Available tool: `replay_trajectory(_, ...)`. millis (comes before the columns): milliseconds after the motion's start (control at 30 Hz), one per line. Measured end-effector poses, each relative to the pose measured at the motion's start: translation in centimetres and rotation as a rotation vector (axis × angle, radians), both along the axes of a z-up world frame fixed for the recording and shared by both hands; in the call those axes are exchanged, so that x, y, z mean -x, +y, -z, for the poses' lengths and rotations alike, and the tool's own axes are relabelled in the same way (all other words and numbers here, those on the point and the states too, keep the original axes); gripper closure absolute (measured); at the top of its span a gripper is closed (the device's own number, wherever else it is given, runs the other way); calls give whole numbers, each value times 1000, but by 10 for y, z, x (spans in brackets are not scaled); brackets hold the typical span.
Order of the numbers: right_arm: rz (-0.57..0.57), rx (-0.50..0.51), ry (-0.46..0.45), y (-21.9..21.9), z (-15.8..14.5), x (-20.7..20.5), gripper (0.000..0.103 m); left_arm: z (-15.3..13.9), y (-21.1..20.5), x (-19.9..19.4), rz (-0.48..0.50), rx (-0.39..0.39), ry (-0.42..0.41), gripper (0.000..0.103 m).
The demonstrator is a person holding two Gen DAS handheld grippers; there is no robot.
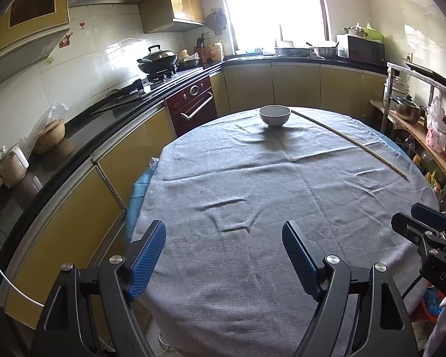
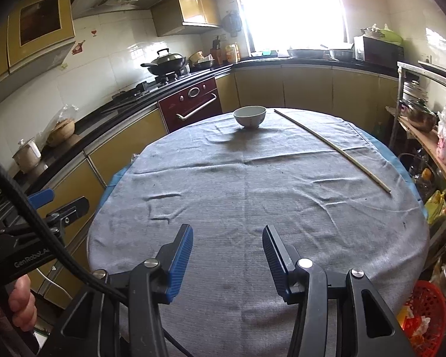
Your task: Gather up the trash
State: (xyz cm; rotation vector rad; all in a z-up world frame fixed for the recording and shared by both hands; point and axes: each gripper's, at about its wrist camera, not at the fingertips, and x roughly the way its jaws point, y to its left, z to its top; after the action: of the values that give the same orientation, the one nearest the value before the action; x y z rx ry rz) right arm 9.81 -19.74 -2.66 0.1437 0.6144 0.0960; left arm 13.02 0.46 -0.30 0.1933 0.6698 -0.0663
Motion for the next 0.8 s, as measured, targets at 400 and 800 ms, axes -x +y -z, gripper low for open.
replay_trajectory(400,37,-22,-21,-18,-3,11,50,1,-20,5,38,-10,10,22)
replay_trajectory(800,49,-16,-18,-20,-2,13,50,3,-25,5,54,1,25,22)
